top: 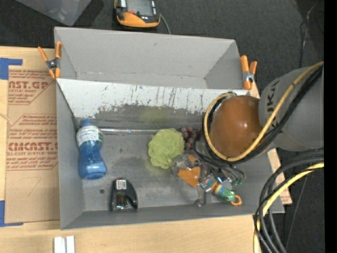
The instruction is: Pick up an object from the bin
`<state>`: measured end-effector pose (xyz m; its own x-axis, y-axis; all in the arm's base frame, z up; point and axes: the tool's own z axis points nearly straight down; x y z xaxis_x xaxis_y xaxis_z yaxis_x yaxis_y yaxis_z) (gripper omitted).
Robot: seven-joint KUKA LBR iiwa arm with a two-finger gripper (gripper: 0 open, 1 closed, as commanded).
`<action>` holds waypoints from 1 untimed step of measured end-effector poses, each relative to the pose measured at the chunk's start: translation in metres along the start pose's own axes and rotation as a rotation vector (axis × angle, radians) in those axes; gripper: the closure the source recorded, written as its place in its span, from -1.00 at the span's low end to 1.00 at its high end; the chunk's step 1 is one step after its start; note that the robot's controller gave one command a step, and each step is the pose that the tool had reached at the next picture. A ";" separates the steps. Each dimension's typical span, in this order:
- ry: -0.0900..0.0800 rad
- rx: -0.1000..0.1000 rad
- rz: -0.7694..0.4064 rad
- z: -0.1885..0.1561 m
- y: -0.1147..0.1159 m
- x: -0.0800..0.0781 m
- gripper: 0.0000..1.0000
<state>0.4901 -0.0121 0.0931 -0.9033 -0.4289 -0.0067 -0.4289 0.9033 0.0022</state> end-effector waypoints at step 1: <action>-0.007 0.004 -0.310 0.006 -0.016 -0.002 -1.00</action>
Offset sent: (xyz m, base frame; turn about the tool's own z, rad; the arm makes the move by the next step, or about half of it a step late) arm 0.0048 -0.0228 -0.0231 0.1005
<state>0.4990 -0.0260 0.0874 -0.7293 -0.6840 -0.0129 -0.6841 0.7294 -0.0047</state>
